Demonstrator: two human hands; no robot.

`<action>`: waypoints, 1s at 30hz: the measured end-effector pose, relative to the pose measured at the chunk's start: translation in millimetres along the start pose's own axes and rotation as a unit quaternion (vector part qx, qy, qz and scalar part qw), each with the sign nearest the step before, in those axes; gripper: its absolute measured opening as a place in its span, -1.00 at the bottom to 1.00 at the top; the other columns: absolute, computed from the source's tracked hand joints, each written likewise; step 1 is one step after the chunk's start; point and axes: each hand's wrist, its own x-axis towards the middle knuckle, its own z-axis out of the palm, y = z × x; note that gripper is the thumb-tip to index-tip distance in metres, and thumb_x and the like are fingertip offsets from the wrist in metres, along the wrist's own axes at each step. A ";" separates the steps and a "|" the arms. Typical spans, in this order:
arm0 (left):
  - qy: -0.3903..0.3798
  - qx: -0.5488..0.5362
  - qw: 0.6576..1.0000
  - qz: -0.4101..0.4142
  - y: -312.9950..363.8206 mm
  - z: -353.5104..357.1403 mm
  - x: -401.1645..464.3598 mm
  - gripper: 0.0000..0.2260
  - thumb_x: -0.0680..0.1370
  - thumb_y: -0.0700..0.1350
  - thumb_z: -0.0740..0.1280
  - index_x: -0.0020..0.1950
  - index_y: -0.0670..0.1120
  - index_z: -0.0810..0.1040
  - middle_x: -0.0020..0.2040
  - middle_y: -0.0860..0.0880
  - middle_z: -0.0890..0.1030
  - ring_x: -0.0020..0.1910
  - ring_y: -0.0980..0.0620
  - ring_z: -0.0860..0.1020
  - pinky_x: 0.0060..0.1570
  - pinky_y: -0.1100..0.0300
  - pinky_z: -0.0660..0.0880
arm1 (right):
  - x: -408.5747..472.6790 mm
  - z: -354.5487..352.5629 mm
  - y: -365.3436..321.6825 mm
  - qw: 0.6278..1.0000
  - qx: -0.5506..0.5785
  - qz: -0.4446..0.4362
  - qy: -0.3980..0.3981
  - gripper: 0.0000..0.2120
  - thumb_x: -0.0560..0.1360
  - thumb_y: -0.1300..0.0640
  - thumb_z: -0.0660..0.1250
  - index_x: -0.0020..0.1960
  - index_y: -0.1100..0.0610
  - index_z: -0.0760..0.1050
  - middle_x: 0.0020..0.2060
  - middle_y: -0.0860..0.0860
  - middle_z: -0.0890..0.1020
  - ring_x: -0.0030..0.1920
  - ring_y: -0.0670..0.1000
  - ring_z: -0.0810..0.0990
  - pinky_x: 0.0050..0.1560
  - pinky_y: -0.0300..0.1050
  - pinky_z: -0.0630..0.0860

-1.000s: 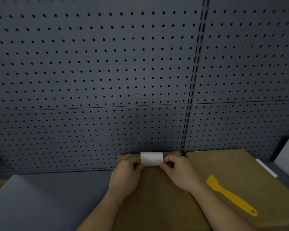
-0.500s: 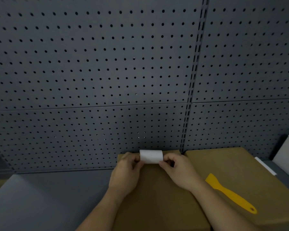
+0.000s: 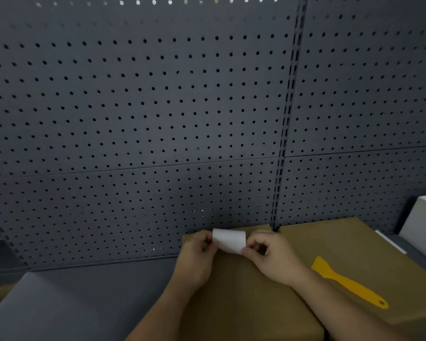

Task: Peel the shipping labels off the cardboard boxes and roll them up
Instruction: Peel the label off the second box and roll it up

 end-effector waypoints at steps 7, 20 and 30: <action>-0.014 -0.038 0.999 -0.014 -0.9 -3.1 2.2 -0.84 0.67 -0.10 0.22 0.01 0.01 0.59 -0.13 -0.07 0.64 -0.14 -0.10 0.62 -0.08 -0.05 0.58 | -3.5 -3.9 -14.6 0.999 -0.046 -0.014 0.024 -0.82 0.48 -0.05 0.44 -0.21 0.02 0.59 -0.32 -0.13 0.55 -0.19 -0.17 0.49 -0.22 -0.41 0.30; -0.136 -0.050 0.988 0.060 -5.1 -11.4 9.5 -0.84 0.68 -0.09 0.19 0.03 0.05 0.56 -0.06 -0.06 0.60 -0.12 0.07 0.53 -0.12 0.21 0.46 | -30.6 -38.2 -57.3 0.994 -0.018 0.096 -0.042 -0.28 0.37 -0.10 0.50 0.46 -0.18 0.28 0.31 -0.28 0.44 0.29 -0.22 0.40 0.33 -0.17 0.38; -0.239 -0.008 0.960 0.147 27.4 19.7 0.8 -0.76 0.67 -0.17 0.19 -0.04 0.14 0.54 -0.17 0.20 0.52 -0.20 0.29 0.44 -0.11 0.25 0.35 | -64.0 -80.4 -69.9 0.989 -0.064 0.097 -0.094 -0.09 0.32 -0.18 0.56 0.53 -0.28 0.13 0.46 -0.35 0.19 0.45 -0.22 0.21 0.53 0.06 0.18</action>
